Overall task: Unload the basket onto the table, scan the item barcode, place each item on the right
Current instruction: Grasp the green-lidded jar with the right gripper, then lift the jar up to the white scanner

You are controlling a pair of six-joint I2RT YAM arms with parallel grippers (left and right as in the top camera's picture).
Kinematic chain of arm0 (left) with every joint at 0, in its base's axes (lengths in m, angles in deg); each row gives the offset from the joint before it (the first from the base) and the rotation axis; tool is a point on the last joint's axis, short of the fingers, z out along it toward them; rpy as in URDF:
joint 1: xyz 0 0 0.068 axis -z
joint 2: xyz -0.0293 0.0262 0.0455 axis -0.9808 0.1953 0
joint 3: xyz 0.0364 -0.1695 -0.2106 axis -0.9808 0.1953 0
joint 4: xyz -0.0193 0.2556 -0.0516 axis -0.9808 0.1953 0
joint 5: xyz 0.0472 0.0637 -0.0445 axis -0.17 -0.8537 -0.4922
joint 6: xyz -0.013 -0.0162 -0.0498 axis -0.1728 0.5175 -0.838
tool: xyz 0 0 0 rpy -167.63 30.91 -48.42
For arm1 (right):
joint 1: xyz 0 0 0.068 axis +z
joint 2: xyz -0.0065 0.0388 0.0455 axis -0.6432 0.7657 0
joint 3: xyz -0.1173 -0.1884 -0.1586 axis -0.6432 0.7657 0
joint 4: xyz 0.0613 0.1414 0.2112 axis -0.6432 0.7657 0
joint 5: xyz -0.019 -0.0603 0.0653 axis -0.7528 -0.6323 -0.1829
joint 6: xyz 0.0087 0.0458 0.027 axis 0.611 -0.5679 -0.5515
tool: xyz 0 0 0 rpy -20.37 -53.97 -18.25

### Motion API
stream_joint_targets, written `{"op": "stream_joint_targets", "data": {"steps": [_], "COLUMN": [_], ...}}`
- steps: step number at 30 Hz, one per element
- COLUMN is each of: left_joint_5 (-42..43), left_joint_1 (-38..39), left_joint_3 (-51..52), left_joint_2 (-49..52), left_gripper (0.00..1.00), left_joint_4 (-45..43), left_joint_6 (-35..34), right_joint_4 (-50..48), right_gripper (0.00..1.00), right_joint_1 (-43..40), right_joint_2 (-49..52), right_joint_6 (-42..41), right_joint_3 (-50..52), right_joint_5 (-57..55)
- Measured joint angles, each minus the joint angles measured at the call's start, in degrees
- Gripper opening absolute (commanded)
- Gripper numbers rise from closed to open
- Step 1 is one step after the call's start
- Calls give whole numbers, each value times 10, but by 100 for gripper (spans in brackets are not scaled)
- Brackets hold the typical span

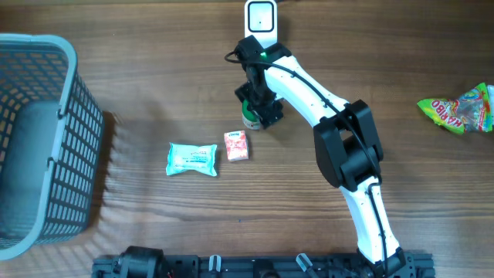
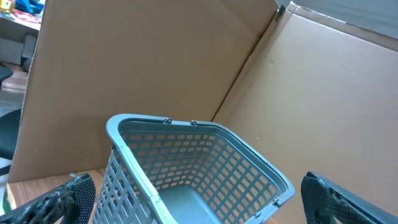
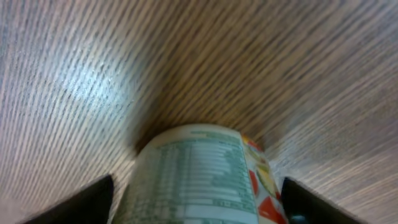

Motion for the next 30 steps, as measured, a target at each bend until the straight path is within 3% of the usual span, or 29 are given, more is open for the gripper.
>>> {"op": "stream_joint_targets", "data": {"steps": [3, 10, 16, 23, 30], "left_joint_5": [0, 0, 0, 0, 0], "left_joint_1": [0, 0, 0, 0, 0], "left_joint_3": [0, 0, 0, 0, 0], "left_joint_2": [0, 0, 0, 0, 0], "left_gripper": [100, 100, 100, 100, 100], "left_joint_4": [0, 0, 0, 0, 0], "left_joint_6": [0, 0, 0, 0, 0], "right_joint_4": [2, 24, 128, 271, 272], "right_gripper": [56, 40, 40, 42, 42], "right_joint_1": [0, -3, -44, -150, -156], "right_joint_2": [0, 0, 0, -25, -49], "right_joint_6": [7, 108, 254, 476, 581], "right_joint_3": [0, 0, 0, 1, 2], "right_joint_5": [0, 20, 103, 231, 297]}}
